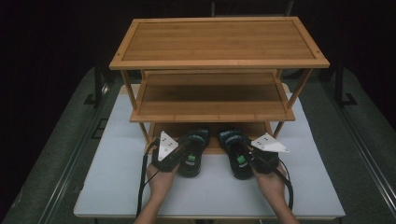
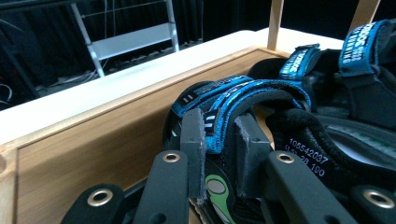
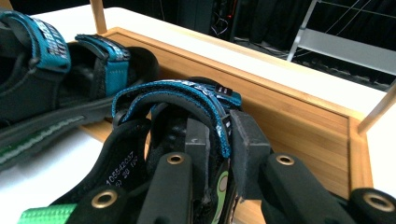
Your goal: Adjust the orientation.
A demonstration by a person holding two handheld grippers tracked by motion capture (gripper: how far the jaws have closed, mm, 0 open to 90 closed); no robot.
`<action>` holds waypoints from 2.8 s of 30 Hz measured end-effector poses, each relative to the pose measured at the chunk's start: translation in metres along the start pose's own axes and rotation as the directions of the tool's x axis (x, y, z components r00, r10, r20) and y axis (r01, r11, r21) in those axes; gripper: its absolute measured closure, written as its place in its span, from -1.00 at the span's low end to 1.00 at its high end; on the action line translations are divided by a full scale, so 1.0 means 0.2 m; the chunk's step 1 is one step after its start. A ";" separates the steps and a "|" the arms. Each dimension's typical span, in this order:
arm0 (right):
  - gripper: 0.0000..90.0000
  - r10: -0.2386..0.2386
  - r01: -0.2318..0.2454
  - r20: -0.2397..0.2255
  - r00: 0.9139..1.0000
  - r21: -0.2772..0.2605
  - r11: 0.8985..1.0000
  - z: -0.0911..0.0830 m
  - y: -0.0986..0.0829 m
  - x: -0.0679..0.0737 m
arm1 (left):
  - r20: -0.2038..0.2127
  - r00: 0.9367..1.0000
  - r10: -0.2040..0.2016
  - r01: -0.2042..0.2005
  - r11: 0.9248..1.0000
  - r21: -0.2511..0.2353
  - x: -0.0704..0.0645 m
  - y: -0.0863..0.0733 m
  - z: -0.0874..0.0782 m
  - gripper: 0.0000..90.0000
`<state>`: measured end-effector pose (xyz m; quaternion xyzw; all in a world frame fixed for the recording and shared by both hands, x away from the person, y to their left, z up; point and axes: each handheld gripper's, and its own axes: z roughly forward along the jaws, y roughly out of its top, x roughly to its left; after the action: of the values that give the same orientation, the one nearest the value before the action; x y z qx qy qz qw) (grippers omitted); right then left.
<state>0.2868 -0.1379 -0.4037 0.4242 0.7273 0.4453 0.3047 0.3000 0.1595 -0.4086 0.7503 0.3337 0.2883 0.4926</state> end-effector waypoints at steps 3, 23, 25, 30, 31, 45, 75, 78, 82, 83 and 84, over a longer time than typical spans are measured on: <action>0.71 0.012 -0.012 0.001 1.000 -0.003 1.000 0.03 0.00 0.00 | -0.010 1.000 0.003 -0.003 1.000 0.005 0.00 0.00 0.03 0.69; 0.53 0.001 -0.001 0.004 1.000 0.026 1.000 0.13 -0.02 -0.02 | 0.049 0.999 -0.014 0.013 0.999 0.032 0.00 -0.03 0.09 0.50; 0.49 -0.002 0.002 -0.006 1.000 0.031 1.000 0.12 -0.01 -0.02 | 0.048 0.999 -0.011 0.010 1.000 0.030 0.00 -0.02 0.08 0.45; 0.30 -0.023 0.023 -0.022 0.999 0.034 0.999 0.11 -0.01 -0.03 | 0.064 0.998 -0.010 0.008 1.000 0.027 0.00 -0.02 0.07 0.31; 0.26 -0.023 0.024 -0.026 0.999 0.039 0.999 0.11 -0.01 -0.03 | 0.068 0.998 -0.007 0.006 1.000 0.022 0.00 -0.01 0.06 0.28; -0.14 -0.008 0.009 -0.154 0.988 0.005 1.000 -0.08 0.00 -0.07 | 0.166 0.986 0.033 -0.027 0.999 -0.034 -0.03 0.05 -0.09 -0.08; -0.55 -0.014 0.059 -0.297 0.955 0.144 0.988 -0.15 -0.22 -0.01 | 0.251 0.966 0.066 -0.102 0.986 0.134 -0.05 -0.19 -0.17 -0.69; -0.56 -0.031 0.081 -0.286 0.958 0.164 0.983 -0.13 -0.24 0.01 | 0.255 0.964 0.072 -0.121 0.976 0.182 -0.06 -0.21 -0.14 -0.69; -0.57 -0.036 0.093 -0.279 0.959 0.192 0.977 -0.10 -0.24 0.02 | 0.269 0.961 0.071 -0.136 0.963 0.231 -0.06 -0.22 -0.11 -0.69; -0.58 -0.031 0.089 -0.278 0.960 0.201 0.976 -0.09 -0.24 0.03 | 0.272 0.960 0.072 -0.139 0.962 0.237 -0.06 -0.22 -0.10 -0.69; -0.58 -0.029 0.090 -0.278 0.960 0.208 0.974 -0.08 -0.24 0.03 | 0.277 0.958 0.069 -0.140 0.959 0.245 -0.06 -0.22 -0.09 -0.68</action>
<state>0.2545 -0.1510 -0.4412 0.3674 0.8194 0.4074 0.1661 0.2691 0.1725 -0.4449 0.8574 0.2594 0.1641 0.4131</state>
